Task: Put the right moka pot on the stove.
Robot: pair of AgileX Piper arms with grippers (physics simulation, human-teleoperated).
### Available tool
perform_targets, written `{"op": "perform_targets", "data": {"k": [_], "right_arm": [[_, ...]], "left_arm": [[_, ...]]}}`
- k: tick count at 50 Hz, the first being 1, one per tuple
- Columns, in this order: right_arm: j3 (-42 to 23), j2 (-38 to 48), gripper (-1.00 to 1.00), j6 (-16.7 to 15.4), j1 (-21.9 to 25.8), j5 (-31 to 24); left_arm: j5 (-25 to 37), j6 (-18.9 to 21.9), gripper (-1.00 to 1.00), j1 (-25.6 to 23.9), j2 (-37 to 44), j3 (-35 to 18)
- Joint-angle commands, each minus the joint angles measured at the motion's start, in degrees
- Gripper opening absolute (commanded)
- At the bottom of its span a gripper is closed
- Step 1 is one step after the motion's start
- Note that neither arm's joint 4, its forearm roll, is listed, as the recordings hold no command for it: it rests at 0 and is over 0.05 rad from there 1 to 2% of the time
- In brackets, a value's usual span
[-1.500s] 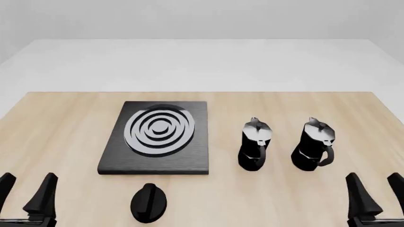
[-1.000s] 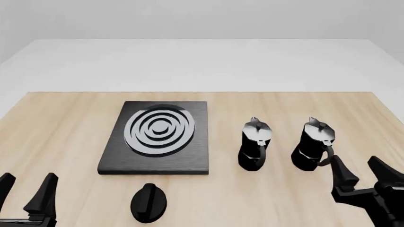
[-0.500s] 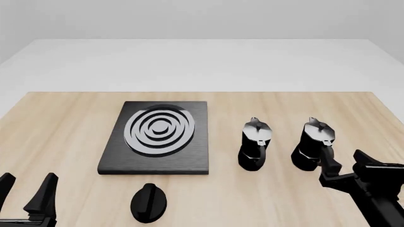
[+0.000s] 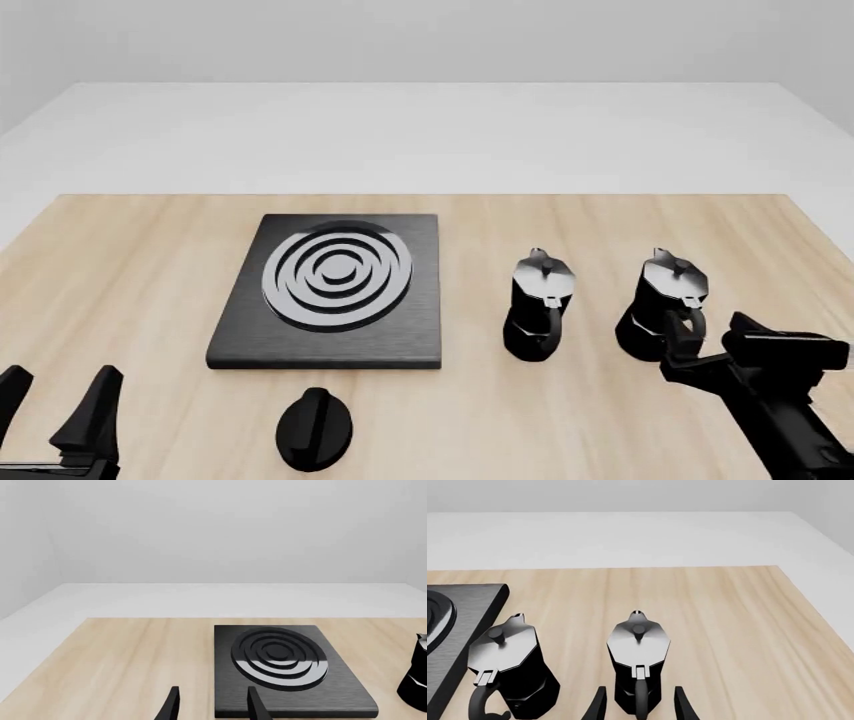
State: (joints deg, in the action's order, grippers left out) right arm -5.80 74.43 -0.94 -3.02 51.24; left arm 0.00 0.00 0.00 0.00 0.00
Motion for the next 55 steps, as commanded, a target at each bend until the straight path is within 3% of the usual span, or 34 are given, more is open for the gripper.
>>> {"op": "perform_targets", "data": {"k": [1, 21, 45, 46, 53, 55], "right_arm": [[-0.9, 4.6, 1.0, 0.6, 0.2, 2.8], [-3.3, 14.0, 1.0, 1.1, -0.2, 7.3], [-6.9, 19.7, 1.0, 1.4, -0.3, 6.9], [-6.5, 19.7, -1.0, 3.3, -0.1, 7.3], [-5.3, 15.4, -1.0, 2.9, 1.9, 6.0], [-4.8, 11.0, -1.0, 3.0, 3.2, 3.2]], "left_arm": [[0.0, 0.0, 1.0, 0.0, 0.0, 0.0], [0.0, 0.0, 1.0, 0.0, 0.0, 0.0], [0.0, 0.0, 1.0, 0.0, 0.0, 0.0], [0.0, 0.0, 1.0, 0.0, 0.0, 0.0], [0.0, 0.0, 1.0, 0.0, 0.0, 0.0], [0.0, 0.0, 1.0, 0.0, 0.0, 0.0]]}}
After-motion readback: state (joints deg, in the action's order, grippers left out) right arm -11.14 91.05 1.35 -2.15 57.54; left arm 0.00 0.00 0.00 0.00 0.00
